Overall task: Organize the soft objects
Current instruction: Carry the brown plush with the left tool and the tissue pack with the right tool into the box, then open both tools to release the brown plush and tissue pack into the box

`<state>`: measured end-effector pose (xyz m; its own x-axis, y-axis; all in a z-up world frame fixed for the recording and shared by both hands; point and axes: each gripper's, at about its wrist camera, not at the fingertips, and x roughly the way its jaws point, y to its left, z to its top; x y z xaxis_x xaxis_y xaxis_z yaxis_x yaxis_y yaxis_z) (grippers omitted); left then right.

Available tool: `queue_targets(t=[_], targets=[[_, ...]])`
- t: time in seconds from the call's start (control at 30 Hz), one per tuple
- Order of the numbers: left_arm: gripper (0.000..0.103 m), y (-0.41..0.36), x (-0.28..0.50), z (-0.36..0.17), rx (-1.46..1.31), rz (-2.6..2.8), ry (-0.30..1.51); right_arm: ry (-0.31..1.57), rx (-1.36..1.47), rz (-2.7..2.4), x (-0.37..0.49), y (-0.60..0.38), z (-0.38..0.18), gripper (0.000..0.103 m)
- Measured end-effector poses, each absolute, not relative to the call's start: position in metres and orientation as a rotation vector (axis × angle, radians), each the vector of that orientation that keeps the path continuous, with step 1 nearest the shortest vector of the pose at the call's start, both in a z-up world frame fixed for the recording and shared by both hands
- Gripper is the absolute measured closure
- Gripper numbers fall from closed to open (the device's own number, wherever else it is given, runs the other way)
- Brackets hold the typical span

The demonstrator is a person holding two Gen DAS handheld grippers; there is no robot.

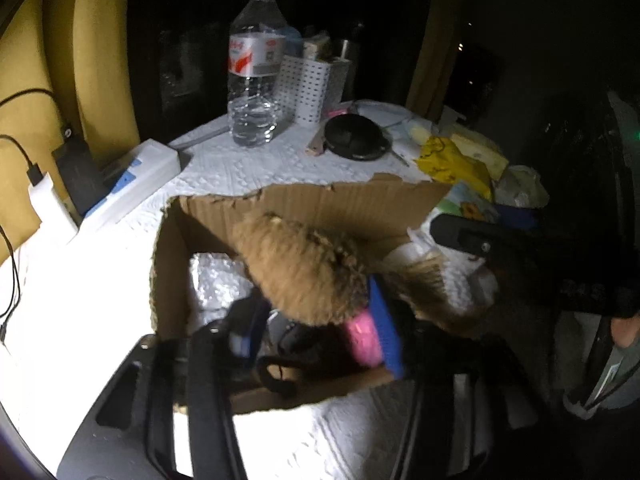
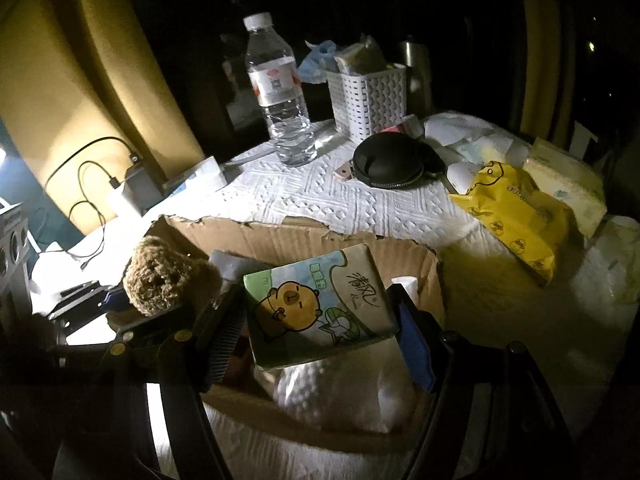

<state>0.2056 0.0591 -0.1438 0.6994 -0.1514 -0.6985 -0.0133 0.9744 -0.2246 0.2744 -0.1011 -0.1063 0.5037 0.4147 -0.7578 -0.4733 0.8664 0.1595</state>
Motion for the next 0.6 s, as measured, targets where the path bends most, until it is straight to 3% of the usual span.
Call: queue_targets(t=[0.27,0.33,0.4,0.6], targets=[[0.05,0.063,0.211,-0.154,-0.224,-0.056,0.823,0.927,-0.039,0.517,0.29,-0.092,-0.12,0.029],[0.047,0.063,0.21,-0.153,-0.22,-0.054,0.819,0.934,-0.038,0.517,0.292,-0.09,-0.123,0.029],[0.031,0.063,0.209,-0.151,-0.219,-0.056,0.813,0.939,-0.036,0.517,0.294,-0.087,-0.126,0.029],[0.029,0.063,0.208,-0.146,-0.209,-0.055,0.799,0.945,-0.031,0.514,0.295,-0.086,-0.129,0.028]])
